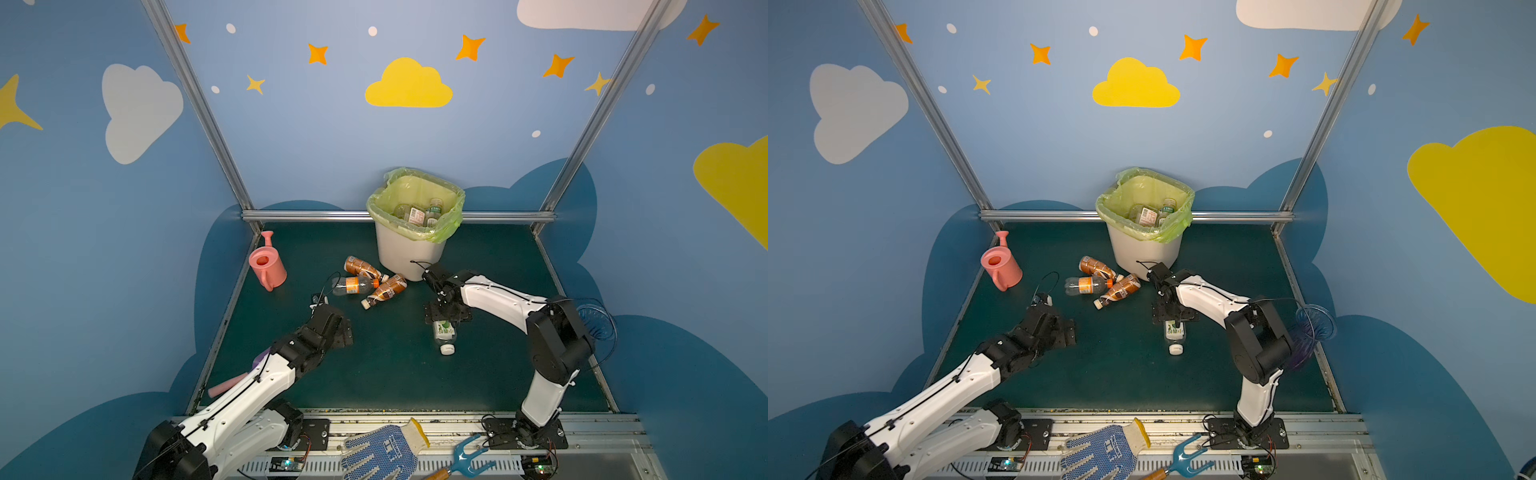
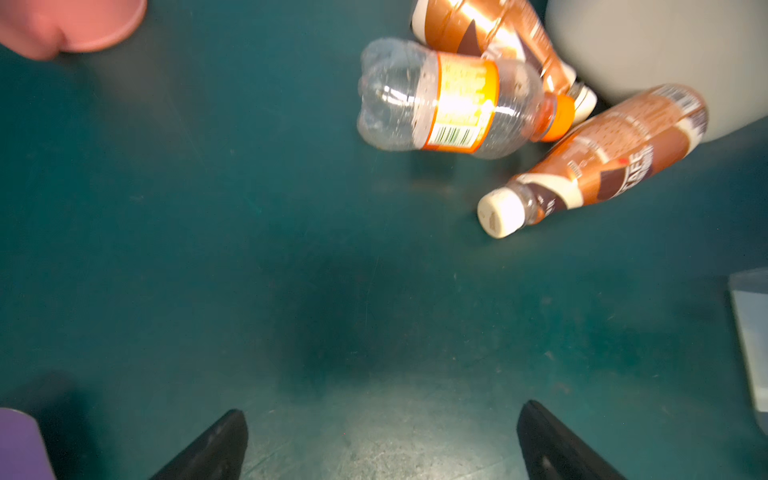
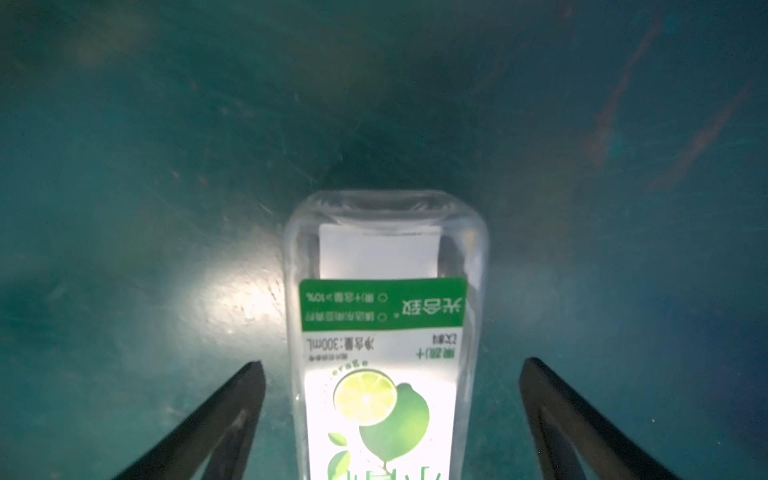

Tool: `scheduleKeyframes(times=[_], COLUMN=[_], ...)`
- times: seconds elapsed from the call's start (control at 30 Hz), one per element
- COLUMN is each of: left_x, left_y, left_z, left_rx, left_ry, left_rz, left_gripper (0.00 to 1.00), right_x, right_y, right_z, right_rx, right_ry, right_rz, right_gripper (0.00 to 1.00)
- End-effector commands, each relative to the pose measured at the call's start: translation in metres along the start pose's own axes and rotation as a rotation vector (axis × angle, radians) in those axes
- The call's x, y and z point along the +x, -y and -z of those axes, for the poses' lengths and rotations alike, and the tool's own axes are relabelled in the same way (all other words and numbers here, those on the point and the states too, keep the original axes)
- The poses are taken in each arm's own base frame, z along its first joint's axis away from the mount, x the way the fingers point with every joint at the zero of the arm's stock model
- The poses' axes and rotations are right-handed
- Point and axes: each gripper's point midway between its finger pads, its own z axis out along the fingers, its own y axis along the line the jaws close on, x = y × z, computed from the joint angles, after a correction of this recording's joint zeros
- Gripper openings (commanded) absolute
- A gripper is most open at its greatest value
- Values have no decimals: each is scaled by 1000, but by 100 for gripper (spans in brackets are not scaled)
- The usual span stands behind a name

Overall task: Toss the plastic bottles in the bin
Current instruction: 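Lift the lime-label bottle with the right gripper up over the bin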

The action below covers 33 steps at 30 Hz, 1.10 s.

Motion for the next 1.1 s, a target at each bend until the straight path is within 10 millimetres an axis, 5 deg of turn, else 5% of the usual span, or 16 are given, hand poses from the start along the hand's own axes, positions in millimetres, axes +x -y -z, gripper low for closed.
scheduleKeyframes(times=[0.0,0.37,0.53,0.6,0.7,0.83,0.97,1.07], left_x=[-6,-8,-13,-16,-23,-34,-46,-54], left_y=[-2,-5,-5,-3,0,4,14,24], left_z=[4,4,3,0,-6,-15,-28,-36], left_rx=[-11,-20,-25,-29,-41,-53,-58,-61], left_ry=[19,23,30,28,23,17,5,-24], left_rz=[-15,-6,-7,-7,-9,-13,-40,-53], left_gripper=[100,100,100,100,100,100,100,100], right_x=[6,16,-5,-24,-57,-85,-90,-107], right_y=[-1,-9,-8,-5,11,46,83,84], right_z=[2,-22,9,48,141,288,434,481], right_rx=[-31,-57,-98,-125,-163,-200,-206,-240], right_ry=[-63,-183,-82,32,301,748,1218,1349], right_rz=[23,63,46,43,31,20,14,37], right_gripper=[90,66,47,45,46,47,51,53])
